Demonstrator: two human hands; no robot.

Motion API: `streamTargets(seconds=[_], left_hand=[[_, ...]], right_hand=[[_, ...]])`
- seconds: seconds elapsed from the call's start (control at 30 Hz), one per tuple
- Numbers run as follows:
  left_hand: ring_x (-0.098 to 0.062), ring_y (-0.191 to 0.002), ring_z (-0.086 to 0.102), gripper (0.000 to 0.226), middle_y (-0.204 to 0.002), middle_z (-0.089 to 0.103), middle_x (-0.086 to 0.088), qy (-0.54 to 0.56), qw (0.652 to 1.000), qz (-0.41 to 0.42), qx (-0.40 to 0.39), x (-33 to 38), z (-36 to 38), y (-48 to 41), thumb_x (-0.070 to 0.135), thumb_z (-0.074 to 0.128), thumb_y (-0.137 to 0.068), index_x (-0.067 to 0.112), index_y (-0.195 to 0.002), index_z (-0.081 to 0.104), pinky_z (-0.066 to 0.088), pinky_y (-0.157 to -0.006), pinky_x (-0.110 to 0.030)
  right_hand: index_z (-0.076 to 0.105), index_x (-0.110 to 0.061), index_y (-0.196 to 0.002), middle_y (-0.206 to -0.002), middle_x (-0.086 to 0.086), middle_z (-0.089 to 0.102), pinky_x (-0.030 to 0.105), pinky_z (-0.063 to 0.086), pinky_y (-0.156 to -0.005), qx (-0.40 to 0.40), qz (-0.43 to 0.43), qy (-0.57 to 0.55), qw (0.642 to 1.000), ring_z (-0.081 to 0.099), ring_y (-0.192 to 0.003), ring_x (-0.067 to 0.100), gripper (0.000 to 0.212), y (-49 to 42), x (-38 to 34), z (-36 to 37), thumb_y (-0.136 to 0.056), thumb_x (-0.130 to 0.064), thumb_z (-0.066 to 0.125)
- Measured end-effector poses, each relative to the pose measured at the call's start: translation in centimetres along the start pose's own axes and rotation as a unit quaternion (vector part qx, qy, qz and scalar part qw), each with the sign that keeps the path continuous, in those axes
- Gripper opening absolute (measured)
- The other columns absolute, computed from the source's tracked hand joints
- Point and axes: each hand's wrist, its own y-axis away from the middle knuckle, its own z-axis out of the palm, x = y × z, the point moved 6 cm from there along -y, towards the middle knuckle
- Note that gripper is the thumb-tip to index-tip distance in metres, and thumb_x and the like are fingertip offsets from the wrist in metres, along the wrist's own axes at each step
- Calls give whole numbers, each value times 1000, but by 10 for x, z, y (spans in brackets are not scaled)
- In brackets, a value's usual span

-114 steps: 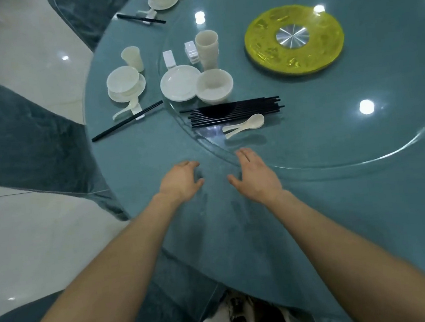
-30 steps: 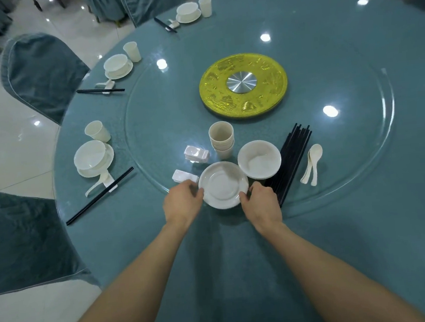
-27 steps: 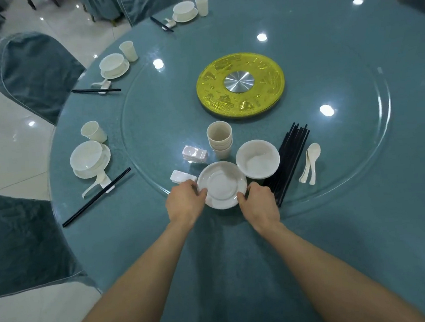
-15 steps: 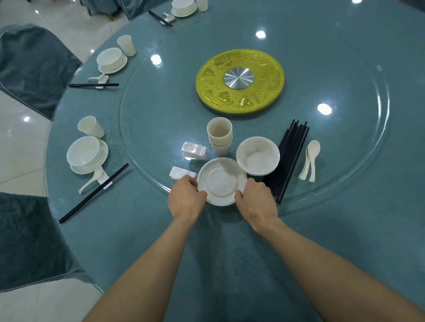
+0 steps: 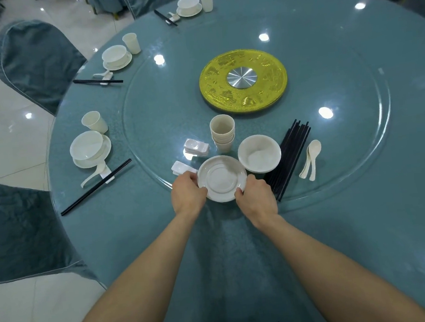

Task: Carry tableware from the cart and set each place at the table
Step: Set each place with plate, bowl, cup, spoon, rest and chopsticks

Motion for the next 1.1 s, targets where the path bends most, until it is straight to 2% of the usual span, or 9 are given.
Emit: streamTargets(seconds=[0.17, 0.27, 0.37, 0.5, 0.63, 0.7, 0.8, 0.93, 1.1], left_hand=[[-18, -91, 70, 41, -92, 72, 8, 47, 999, -21, 2, 2, -5, 1, 5, 76, -70, 19, -109, 68, 60, -84, -37], [-16, -88, 70, 35, -87, 71, 9, 71, 997, -25, 1, 5, -5, 3, 8, 75, -75, 17, -108, 68, 58, -80, -33], [-23, -83, 73, 22, -86, 72, 6, 107, 994, -36, -5, 1, -7, 6, 20, 71, -77, 23, -98, 62, 63, -79, -43], [-25, -75, 75, 23, -82, 74, 3, 144, 989, -37, -4, -13, -16, 6, 29, 67, -72, 25, -94, 60, 65, -73, -49], [-26, -72, 75, 20, -78, 74, 2, 164, 985, -46, 18, -33, -40, 10, 27, 67, -72, 26, -92, 61, 65, -73, -51], [-25, -71, 74, 18, -78, 75, 1, 161, 985, -54, 25, -45, -54, 16, 25, 69, -75, 26, -92, 62, 65, -71, -51], [-26, -66, 74, 15, -78, 76, -1, 154, 985, -69, 38, -68, -72, 26, 18, 71, -79, 26, -91, 64, 65, -67, -48], [-28, -66, 73, 17, -75, 76, -3, 121, 987, -95, 54, -105, -91, 41, 13, 70, -78, 25, -89, 65, 65, -66, -47], [-25, -64, 73, 15, -78, 76, 3, 26, 991, -133, 3, -146, -82, 58, 15, 73, -75, 24, -84, 66, 64, -70, -41]], right_hand=[[56, -3, -116, -108, 19, 68, 37, 46, -68, -3, 4, -10, 1000, 67, -95, 36, 32, 0, 0, 3, -103, -33, 55], [57, -2, -114, -108, 20, 68, 36, 42, -67, 0, 2, -7, 1000, 67, -96, 38, 32, 1, 1, 2, -104, -32, 54], [56, -2, -115, -109, 21, 68, 38, 44, -68, 1, -5, -10, 1000, 67, -98, 40, 31, 2, 1, 2, -104, -31, 54], [56, -4, -117, -105, 21, 69, 43, 51, -73, 19, -18, -26, 999, 67, -94, 40, 33, 4, 0, 0, -106, -35, 51], [48, -9, -141, -101, 20, 72, 50, 57, -77, 34, -68, -91, 993, 68, -92, 42, 42, 8, -16, 0, -108, -36, 46], [44, -14, -144, -102, 19, 72, 52, 57, -78, 27, -102, -100, 989, 68, -92, 43, 40, 12, -31, 5, -107, -30, 44], [43, -17, -146, -102, 17, 73, 51, 57, -76, -1, -145, -108, 984, 68, -90, 42, 41, 22, -52, 16, -106, -23, 44], [41, -19, -143, -94, 17, 73, 52, 58, -72, -58, -192, -96, 975, 69, -85, 40, 41, 38, -71, 43, -103, -23, 48], [42, -15, -133, -113, 19, 68, 51, 56, -84, -163, -187, -37, 968, 66, -99, 40, 35, 55, -59, 85, -100, -22, 52]])
